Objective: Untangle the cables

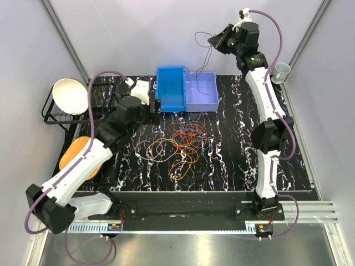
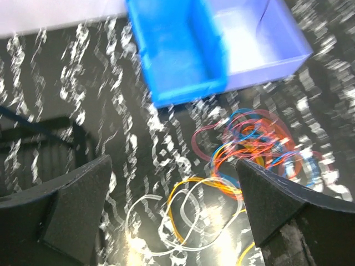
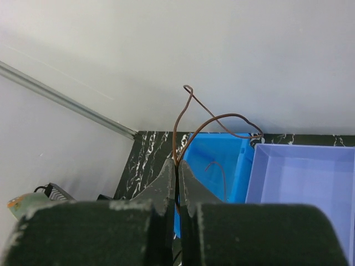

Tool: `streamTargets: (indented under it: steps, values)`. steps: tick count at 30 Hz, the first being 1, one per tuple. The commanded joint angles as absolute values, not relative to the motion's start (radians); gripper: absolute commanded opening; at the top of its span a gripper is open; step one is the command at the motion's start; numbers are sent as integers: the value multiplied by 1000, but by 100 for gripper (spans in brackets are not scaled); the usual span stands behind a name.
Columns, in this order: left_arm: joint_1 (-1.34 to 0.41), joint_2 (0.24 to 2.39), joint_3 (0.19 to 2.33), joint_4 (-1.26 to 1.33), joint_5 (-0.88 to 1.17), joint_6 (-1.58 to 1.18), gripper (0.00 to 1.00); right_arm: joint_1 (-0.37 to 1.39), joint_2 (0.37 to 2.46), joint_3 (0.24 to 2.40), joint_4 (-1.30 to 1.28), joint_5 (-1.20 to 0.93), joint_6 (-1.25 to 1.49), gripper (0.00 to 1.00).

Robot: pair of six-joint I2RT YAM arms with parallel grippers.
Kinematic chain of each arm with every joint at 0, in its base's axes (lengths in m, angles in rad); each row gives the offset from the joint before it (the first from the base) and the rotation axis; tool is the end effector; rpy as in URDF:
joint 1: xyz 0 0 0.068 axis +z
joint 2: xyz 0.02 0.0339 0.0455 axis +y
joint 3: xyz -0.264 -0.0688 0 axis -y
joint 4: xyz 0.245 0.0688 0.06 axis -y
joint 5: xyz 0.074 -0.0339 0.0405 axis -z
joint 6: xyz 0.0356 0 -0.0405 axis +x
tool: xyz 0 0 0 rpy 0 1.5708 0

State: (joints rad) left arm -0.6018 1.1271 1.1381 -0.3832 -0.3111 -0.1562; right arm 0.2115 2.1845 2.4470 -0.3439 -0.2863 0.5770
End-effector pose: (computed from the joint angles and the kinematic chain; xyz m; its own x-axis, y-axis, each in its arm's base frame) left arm 0.2135 -0.1334 0.3754 -0.3434 0.0562 -0.9375 0.2536 0.9667 -0.0349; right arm 0.4876 0.1150 0.4421 -0.3266 0.4651 -0.8228 -0.3561 0.7459 0.5630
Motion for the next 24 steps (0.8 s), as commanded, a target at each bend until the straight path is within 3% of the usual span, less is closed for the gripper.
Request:
streamTargets:
  steps: [1, 11, 24]
  values:
    - [-598, 1141, 1174, -437, -423, -133, 99, 206, 2226, 2503, -330, -324, 581, 0]
    - [-598, 1137, 1167, -434, -463, -118, 99, 206, 2247, 2401, -325, -308, 569, 0]
    - [-598, 1126, 1166, -434, -485, -120, 99, 207, 2249, 2087, -192, -393, 627, 0]
